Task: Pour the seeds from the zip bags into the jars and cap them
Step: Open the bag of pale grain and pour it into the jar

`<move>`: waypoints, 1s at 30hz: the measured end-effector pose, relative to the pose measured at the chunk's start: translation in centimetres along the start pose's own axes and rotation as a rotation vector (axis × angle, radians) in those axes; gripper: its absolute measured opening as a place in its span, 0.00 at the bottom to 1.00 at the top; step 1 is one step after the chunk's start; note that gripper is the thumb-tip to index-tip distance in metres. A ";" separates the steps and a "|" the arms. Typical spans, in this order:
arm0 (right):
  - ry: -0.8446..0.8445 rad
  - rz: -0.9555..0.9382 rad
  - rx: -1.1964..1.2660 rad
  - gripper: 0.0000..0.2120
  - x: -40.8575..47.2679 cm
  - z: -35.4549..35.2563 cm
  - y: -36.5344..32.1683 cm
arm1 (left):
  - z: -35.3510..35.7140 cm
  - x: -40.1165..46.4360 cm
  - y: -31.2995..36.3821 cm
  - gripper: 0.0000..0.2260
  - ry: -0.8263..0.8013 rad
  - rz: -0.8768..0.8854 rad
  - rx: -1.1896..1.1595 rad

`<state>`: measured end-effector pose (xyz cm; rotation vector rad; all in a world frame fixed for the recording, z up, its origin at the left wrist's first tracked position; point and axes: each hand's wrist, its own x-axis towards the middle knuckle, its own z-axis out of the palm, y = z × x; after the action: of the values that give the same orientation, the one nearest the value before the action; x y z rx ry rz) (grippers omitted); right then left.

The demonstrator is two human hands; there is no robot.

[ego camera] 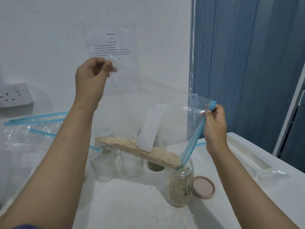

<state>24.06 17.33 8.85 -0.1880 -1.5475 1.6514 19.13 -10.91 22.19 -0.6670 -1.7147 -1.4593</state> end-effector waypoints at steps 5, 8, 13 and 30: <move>0.004 0.008 0.002 0.07 0.1 0.1 0.2 | 0.6 -0.1 -0.1 0.07 -0.005 -0.015 -0.025; 0.004 0.010 0.005 0.07 0.1 0.1 0.4 | 0.7 0.0 0.0 0.07 0.002 -0.015 -0.041; 0.005 0.012 0.006 0.09 0.3 0.3 0.6 | 1.4 -0.1 0.0 0.07 0.005 -0.059 -0.077; 0.034 0.001 0.010 0.08 0.2 0.5 0.6 | 1.5 -0.3 -0.4 0.06 0.051 -0.058 -0.151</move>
<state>23.35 17.16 8.46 -0.2111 -1.5138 1.6485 18.63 -9.47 21.68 -0.6579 -1.6082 -1.6452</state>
